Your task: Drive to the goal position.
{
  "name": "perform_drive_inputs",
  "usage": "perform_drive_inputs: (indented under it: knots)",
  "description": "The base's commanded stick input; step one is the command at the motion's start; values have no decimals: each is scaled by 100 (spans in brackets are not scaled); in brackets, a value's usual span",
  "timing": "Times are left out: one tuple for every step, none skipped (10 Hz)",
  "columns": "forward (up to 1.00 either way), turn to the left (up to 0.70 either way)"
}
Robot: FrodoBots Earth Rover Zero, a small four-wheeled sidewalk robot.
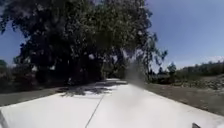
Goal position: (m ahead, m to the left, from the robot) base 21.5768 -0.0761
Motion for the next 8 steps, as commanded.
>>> perform_drive_inputs:
  knots:
    - [70,0]
    - [70,0]
    - [70,0]
    - [70,0]
    - [70,0]
    - [70,0]
    - [70,0]
    - [70,0]
